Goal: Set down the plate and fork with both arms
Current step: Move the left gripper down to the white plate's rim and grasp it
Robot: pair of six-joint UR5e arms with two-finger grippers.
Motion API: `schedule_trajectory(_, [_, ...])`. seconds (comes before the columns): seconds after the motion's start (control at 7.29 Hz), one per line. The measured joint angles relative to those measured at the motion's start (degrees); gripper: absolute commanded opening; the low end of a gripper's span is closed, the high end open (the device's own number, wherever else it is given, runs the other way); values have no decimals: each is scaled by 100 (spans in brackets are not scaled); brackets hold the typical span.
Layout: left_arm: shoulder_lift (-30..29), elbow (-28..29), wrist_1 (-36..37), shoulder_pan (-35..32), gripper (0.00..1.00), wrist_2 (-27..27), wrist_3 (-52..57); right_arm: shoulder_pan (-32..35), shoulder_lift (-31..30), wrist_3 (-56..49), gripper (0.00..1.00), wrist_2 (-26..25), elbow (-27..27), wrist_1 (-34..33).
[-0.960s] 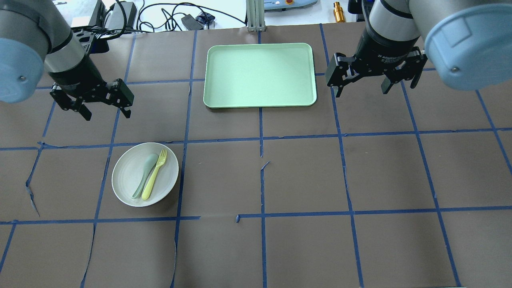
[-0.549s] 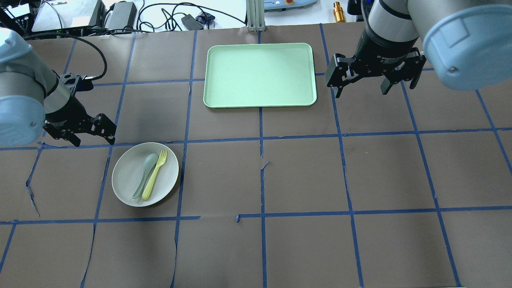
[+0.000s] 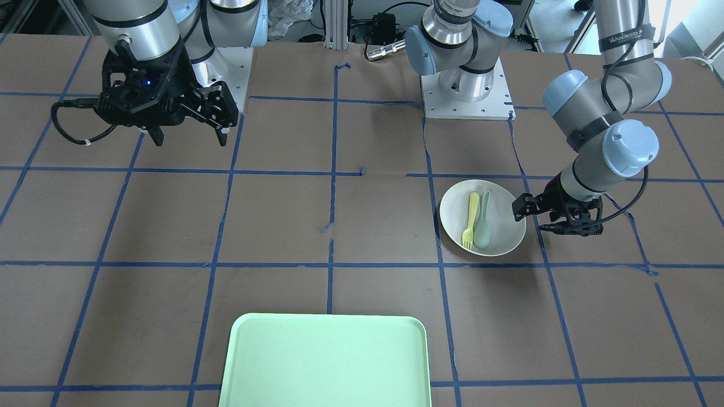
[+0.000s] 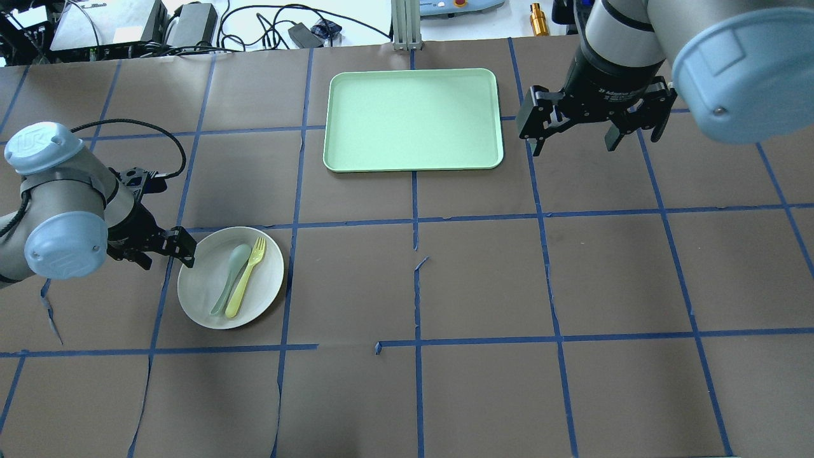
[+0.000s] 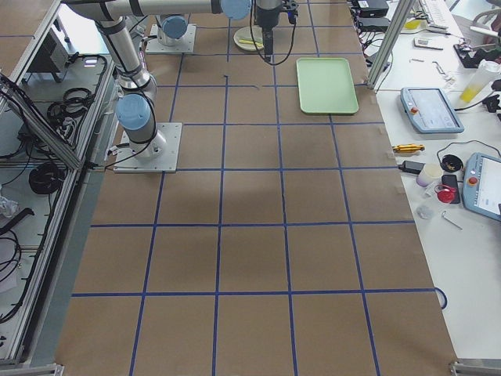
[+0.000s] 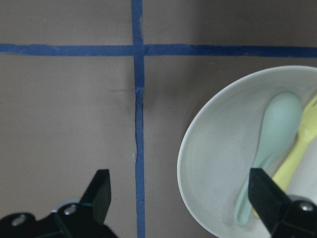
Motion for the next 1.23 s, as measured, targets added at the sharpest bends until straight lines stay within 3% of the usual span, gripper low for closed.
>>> schedule_trajectory(0.27, [-143,-124,116,5,32,3,11,0,0,1,100,-1,-5,0])
schedule_trajectory(0.41, [-191,-136,138,5,13,3,14,0,0,1,100,-4,-5,0])
schedule_trajectory(0.55, [-217,-138,146,-1,0,0,21,0,0,1,100,-5,-2,2])
schedule_trajectory(1.23, [-97,29,113,-9,0,-205,151,0,0,-6,100,-21,-24,3])
